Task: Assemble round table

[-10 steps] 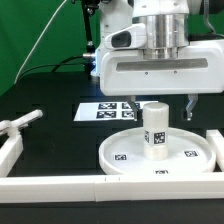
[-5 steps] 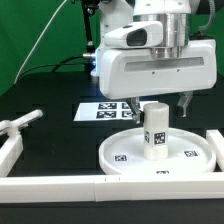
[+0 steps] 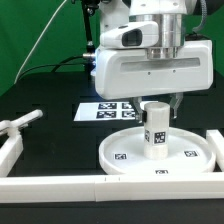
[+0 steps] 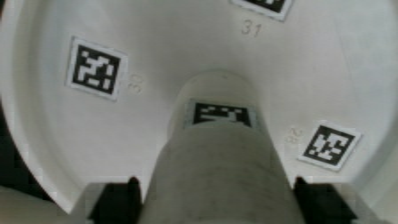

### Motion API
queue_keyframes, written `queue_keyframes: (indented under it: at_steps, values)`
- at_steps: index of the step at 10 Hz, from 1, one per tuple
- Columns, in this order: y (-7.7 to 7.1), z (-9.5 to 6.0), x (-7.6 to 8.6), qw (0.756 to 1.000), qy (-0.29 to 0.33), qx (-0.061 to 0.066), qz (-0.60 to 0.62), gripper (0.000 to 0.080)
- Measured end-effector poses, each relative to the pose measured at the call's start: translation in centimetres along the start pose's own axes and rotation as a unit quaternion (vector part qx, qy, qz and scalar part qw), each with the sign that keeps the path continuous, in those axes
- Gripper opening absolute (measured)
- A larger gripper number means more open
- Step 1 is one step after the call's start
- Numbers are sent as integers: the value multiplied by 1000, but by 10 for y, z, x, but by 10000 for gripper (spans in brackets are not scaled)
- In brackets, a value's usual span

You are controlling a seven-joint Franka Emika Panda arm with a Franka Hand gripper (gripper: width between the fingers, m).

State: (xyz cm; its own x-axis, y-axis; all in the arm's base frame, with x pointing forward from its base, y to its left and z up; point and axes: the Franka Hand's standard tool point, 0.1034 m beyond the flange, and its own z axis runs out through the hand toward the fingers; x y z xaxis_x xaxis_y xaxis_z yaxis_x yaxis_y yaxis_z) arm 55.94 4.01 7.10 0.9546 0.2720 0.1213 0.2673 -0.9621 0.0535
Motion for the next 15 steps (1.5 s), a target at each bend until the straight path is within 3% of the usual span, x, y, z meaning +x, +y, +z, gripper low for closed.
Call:
queue_keyframes:
  at_steps: [3, 7, 10, 12, 13, 14, 15]
  values:
    - [1, 2, 3, 990, 9, -4, 140, 407]
    - [1, 3, 3, 936, 9, 3, 352, 408]
    - [2, 3, 2, 900, 18, 14, 435, 409]
    - [2, 3, 1, 895, 19, 16, 446, 417]
    - [2, 3, 1, 895, 19, 16, 446, 557]
    - [2, 3, 1, 895, 19, 16, 446, 557]
    - [2, -1, 2, 897, 19, 18, 441, 628]
